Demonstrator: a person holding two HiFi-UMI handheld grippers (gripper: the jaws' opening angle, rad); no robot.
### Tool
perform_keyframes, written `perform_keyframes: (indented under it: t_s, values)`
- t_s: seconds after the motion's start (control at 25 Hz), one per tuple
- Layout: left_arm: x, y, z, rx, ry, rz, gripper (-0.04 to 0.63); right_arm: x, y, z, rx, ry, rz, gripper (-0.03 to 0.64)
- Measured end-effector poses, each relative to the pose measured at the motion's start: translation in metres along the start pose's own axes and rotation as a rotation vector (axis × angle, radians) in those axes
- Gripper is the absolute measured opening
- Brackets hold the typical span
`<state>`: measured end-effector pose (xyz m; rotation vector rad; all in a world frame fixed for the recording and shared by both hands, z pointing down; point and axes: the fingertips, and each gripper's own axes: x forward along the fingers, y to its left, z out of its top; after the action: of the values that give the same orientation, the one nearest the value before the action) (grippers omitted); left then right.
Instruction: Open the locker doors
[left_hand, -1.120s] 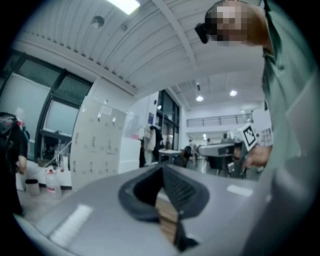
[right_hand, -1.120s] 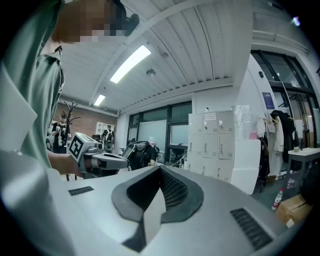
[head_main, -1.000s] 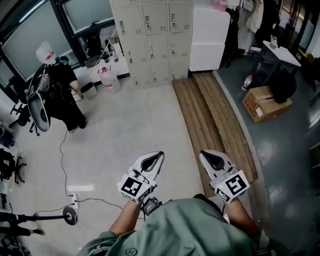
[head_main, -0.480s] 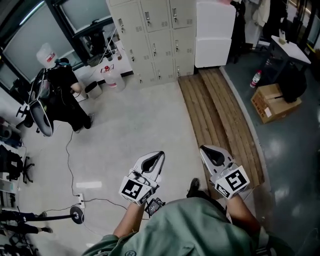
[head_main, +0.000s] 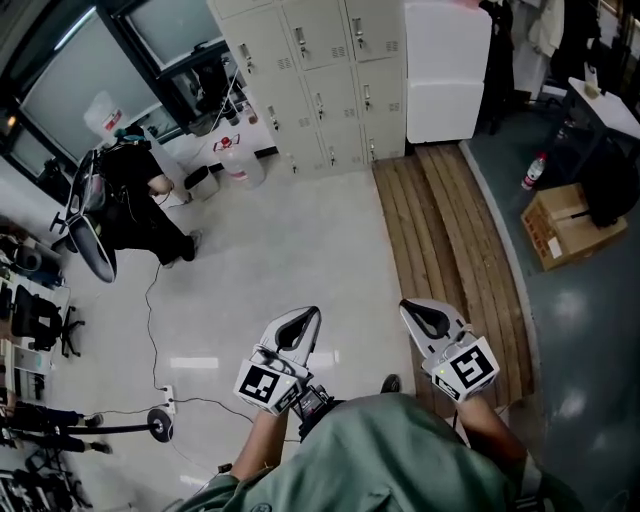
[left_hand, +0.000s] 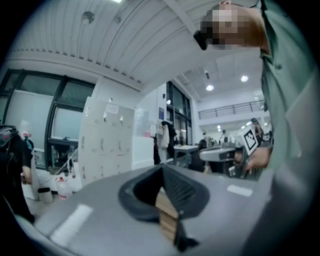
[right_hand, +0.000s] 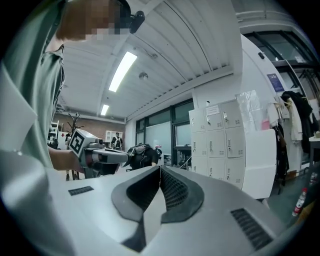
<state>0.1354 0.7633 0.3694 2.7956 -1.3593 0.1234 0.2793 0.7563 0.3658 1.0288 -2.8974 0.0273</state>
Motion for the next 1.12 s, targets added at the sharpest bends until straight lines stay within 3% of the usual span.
perform_keyframes:
  t_s: [0.4, 0.6, 1.12]
  values:
    - [0.053, 0.021, 0.002, 0.015, 0.061, 0.005, 0.002, 0.027, -0.049, -0.009, 0.050, -0.004, 0.004, 0.006]
    - [0.083, 0.048, -0.010, -0.012, 0.034, -0.054, 0.002, 0.049, -0.079, -0.018, 0.048, 0.017, -0.047, 0.006]
    - [0.139, 0.193, 0.010, 0.012, -0.045, -0.114, 0.002, 0.187, -0.128, 0.022, -0.028, 0.021, -0.122, 0.006]
